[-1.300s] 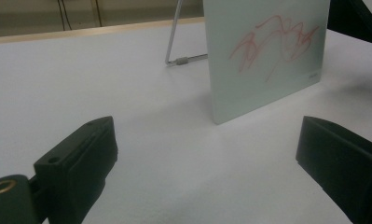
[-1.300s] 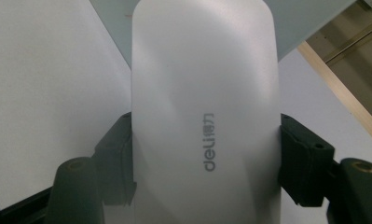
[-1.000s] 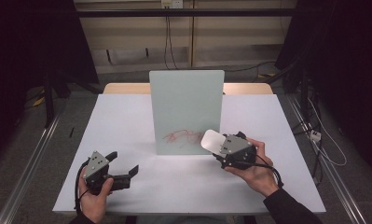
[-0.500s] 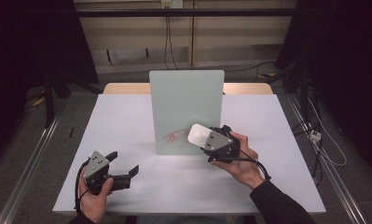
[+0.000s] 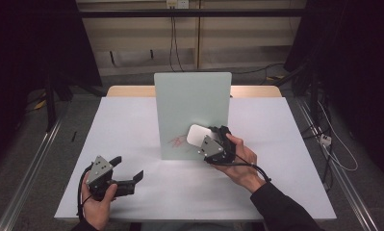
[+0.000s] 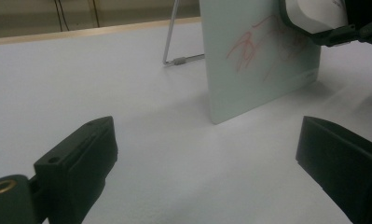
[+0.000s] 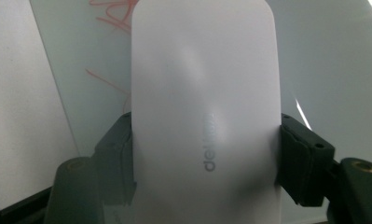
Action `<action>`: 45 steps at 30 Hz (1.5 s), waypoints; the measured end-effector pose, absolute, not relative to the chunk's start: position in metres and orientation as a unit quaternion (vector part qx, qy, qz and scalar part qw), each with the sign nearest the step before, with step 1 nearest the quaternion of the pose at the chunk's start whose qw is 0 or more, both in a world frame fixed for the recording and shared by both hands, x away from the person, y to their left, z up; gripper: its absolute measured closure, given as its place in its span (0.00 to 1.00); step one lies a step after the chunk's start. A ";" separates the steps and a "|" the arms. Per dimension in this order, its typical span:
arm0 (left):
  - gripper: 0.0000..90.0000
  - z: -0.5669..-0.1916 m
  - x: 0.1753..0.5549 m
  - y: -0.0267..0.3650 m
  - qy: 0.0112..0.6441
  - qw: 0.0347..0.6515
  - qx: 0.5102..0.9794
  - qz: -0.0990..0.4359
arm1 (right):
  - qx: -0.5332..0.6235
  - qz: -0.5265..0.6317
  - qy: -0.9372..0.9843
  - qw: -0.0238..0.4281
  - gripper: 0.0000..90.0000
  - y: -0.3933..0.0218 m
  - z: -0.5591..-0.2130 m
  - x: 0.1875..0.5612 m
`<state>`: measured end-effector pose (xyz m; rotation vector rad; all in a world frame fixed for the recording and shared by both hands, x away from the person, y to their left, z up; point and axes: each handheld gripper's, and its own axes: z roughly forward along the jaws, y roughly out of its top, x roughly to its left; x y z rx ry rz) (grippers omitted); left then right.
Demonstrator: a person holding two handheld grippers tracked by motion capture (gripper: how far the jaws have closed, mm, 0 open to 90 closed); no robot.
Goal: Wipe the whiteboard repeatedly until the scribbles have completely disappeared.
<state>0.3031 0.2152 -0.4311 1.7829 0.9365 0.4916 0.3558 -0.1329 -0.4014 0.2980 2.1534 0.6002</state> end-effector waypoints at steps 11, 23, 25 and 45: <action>0.06 -0.431 0.303 0.215 0.389 0.509 0.740 0.204 | 0.089 0.204 0.858 0.463 0.35 -0.124 -0.412 0.352; 0.06 -0.431 0.303 0.215 0.388 0.509 0.740 0.204 | 0.048 0.153 0.840 0.519 0.35 -0.112 -0.431 0.346; 0.06 -0.431 0.303 0.215 0.388 0.509 0.741 0.203 | 0.045 0.148 0.839 0.522 0.35 -0.110 -0.434 0.345; 0.06 -0.431 0.304 0.214 0.386 0.509 0.742 0.203 | 0.033 0.145 0.850 0.505 0.34 -0.096 -0.446 0.341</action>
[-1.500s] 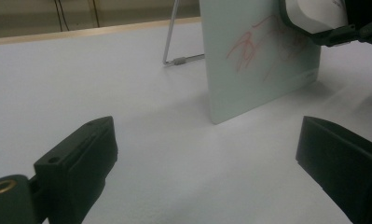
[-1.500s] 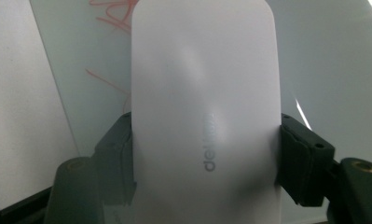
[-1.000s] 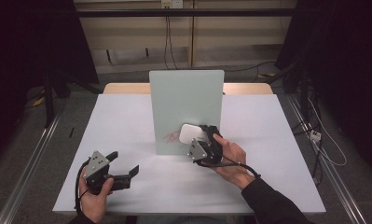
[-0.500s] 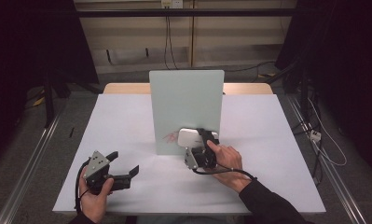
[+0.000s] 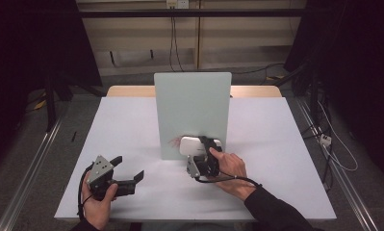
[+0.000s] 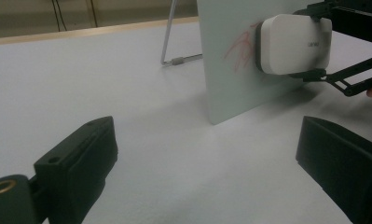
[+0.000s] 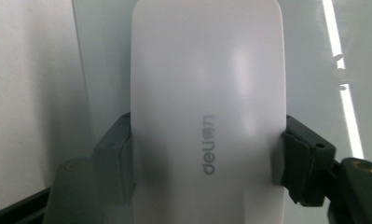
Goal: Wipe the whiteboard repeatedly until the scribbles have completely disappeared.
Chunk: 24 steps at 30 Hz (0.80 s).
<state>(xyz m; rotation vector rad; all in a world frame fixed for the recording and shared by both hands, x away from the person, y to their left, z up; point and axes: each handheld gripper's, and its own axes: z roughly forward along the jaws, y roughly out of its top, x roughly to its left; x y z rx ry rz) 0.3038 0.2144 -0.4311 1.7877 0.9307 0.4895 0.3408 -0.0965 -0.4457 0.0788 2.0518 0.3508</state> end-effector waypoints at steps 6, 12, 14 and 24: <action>0.06 -0.431 0.304 0.215 0.388 0.509 0.741 0.203 | 0.041 0.161 0.858 0.487 0.33 -0.101 -0.442 0.342; 0.06 -0.431 0.304 0.216 0.389 0.510 0.741 0.202 | 0.040 0.167 0.859 0.482 0.30 -0.102 -0.442 0.343; 0.06 -0.431 0.304 0.216 0.389 0.510 0.741 0.201 | 0.043 0.171 0.859 0.480 0.29 -0.102 -0.441 0.343; 0.06 -0.431 0.304 0.216 0.389 0.512 0.740 0.200 | 0.027 0.156 0.850 0.503 0.35 -0.098 -0.443 0.341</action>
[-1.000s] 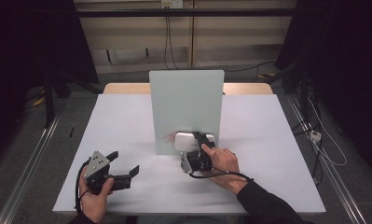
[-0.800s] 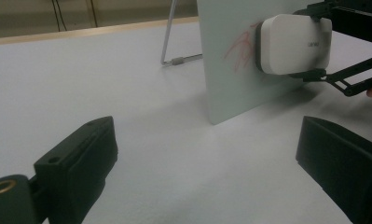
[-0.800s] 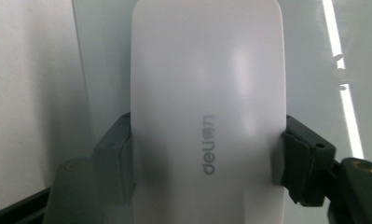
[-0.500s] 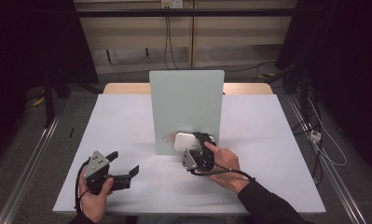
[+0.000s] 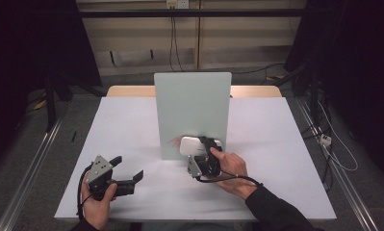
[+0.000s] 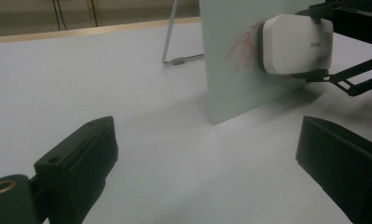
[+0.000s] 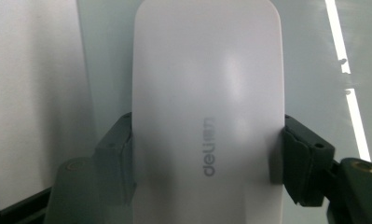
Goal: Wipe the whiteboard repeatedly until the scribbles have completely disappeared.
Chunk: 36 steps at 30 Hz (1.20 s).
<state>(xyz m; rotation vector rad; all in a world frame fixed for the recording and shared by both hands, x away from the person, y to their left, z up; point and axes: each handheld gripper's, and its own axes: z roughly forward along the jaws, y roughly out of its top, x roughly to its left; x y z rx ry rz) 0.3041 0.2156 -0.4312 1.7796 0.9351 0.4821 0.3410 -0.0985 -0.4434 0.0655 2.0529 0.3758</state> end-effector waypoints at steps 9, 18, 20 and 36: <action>0.06 -0.432 0.305 0.214 0.388 0.511 0.741 0.197 | 0.052 0.121 0.812 0.568 0.35 -0.096 -0.437 0.345; 0.06 -0.432 0.306 0.213 0.385 0.512 0.742 0.196 | 0.019 0.098 0.823 0.559 0.35 -0.076 -0.458 0.336; 0.06 -0.432 0.306 0.213 0.383 0.510 0.744 0.197 | 0.004 0.094 0.826 0.556 0.35 -0.071 -0.463 0.335; 0.06 -0.432 0.306 0.214 0.384 0.511 0.743 0.197 | 0.058 0.126 0.812 0.567 0.35 -0.060 -0.443 0.344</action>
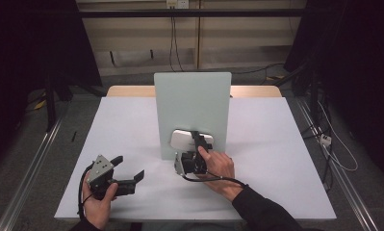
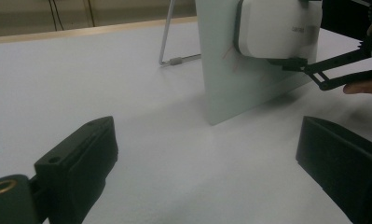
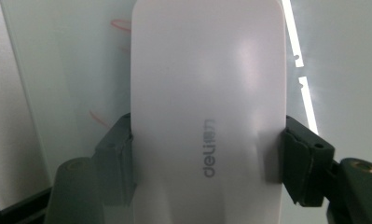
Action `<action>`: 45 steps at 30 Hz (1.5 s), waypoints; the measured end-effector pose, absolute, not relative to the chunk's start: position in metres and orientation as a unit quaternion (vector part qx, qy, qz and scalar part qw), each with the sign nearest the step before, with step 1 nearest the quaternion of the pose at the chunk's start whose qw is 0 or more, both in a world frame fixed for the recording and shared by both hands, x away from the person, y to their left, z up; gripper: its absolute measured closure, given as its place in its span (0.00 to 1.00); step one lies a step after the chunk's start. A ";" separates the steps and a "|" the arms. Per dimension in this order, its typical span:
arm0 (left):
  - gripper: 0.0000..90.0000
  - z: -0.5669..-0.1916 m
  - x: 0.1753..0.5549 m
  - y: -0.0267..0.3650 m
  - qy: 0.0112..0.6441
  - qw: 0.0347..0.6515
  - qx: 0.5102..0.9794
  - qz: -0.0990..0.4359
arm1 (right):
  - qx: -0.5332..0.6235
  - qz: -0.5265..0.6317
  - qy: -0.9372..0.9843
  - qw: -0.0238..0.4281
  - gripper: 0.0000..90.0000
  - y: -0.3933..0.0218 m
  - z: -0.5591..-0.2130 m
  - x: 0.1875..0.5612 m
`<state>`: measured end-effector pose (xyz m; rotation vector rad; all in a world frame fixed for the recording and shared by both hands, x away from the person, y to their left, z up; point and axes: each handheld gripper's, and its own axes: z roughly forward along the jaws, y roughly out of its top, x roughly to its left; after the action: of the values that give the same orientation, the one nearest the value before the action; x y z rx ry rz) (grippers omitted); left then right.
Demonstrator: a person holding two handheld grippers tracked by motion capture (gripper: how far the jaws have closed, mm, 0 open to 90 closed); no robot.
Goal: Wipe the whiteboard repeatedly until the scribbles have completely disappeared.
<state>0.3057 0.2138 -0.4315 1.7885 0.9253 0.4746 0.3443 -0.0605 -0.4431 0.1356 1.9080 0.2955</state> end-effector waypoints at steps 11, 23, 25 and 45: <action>0.06 -0.431 0.306 0.214 0.384 0.512 0.742 0.198 | 0.003 0.107 0.838 0.535 0.35 -0.046 -0.465 0.336; 0.06 -0.431 0.305 0.214 0.383 0.511 0.744 0.198 | 0.031 0.113 0.819 0.561 0.35 -0.046 -0.444 0.345; 0.06 -0.431 0.306 0.214 0.384 0.511 0.743 0.197 | 0.012 0.097 0.822 0.561 0.35 -0.040 -0.454 0.341; 0.06 -0.431 0.305 0.214 0.384 0.511 0.743 0.198 | 0.055 0.047 0.826 0.559 0.35 -0.080 -0.465 0.330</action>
<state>0.3053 0.2138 -0.4314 1.7884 0.9244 0.4759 0.3301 -0.0798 -0.4652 0.1302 1.9482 0.1115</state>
